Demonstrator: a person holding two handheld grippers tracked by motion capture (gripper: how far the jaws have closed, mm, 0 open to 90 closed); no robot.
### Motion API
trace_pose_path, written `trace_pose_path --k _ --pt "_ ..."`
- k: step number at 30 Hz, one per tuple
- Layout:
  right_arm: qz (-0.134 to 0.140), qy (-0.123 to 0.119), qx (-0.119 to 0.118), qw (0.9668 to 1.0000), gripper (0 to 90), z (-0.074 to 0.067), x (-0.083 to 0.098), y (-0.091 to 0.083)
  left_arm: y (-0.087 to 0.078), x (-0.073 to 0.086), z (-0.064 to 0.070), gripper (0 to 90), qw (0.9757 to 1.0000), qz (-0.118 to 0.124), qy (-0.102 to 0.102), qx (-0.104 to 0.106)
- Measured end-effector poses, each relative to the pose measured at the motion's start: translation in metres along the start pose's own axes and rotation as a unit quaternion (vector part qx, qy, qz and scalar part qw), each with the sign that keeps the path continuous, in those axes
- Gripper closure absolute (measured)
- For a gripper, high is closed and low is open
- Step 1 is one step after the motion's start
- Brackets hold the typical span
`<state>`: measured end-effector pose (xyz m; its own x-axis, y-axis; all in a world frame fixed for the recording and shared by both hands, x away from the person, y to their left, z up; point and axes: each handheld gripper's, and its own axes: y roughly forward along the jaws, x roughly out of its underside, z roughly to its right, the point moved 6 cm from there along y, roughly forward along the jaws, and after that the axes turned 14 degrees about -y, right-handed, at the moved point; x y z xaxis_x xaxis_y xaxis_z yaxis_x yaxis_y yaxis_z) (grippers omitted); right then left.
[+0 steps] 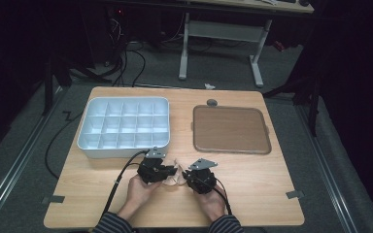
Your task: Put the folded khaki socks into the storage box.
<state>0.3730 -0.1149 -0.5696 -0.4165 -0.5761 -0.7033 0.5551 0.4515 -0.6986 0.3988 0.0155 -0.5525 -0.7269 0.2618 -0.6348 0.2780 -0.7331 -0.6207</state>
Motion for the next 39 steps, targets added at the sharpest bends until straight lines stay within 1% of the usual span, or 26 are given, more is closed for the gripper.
trace_pose_path --k 4,5,10,13,14,17,20,23,32,35,39 --pt "0.0 0.0 0.0 1.0 83.9 0.0 0.0 0.0 0.002 0.001 0.0 83.7 1.0 -0.005 -0.002 0.001" --pt "0.0 0.0 0.0 1.0 83.8 0.0 0.0 0.0 0.003 0.001 0.0 83.8 1.0 -0.008 0.0 0.0" --pt "0.0 -0.001 0.0 1.0 83.8 0.0 0.0 0.0 0.007 0.003 0.001 83.7 0.9998 -0.017 0.001 -0.006" --pt "0.001 -0.001 0.0 1.0 83.8 0.0 0.0 0.0 0.008 0.004 0.001 83.4 0.9997 -0.018 0.01 -0.013" --pt "0.0 -0.001 0.001 1.0 83.8 0.0 0.0 0.0 0.008 0.004 0.001 82.9 0.9997 -0.018 0.01 -0.013" --pt "-0.001 -0.001 0.0 1.0 83.7 0.0 0.0 0.0 0.008 0.004 0.001 78.8 0.9997 -0.019 0.01 -0.013" --pt "0.0 0.0 0.0 1.0 83.6 0.0 0.0 0.0 0.006 0.004 0.003 73.6 0.9998 -0.019 0.007 -0.006" --pt "-0.001 0.0 -0.001 1.0 83.6 0.0 0.0 0.0 0.003 0.004 0.004 71.4 0.9997 -0.02 0.011 -0.002" --pt "0.001 0.006 -0.003 1.0 82.7 0.001 0.0 0.0 -0.011 0.0 0.008 63.7 0.9999 0.002 0.008 0.009" --pt "0.0 0.006 -0.003 1.0 82.5 0.001 0.0 0.0 -0.019 -0.002 0.006 62.7 0.9998 0.014 0.002 0.011" --pt "0.001 0.006 -0.003 1.0 82.6 0.001 0.0 0.0 -0.029 -0.001 0.001 62.5 0.9996 0.027 0.0 0.0"
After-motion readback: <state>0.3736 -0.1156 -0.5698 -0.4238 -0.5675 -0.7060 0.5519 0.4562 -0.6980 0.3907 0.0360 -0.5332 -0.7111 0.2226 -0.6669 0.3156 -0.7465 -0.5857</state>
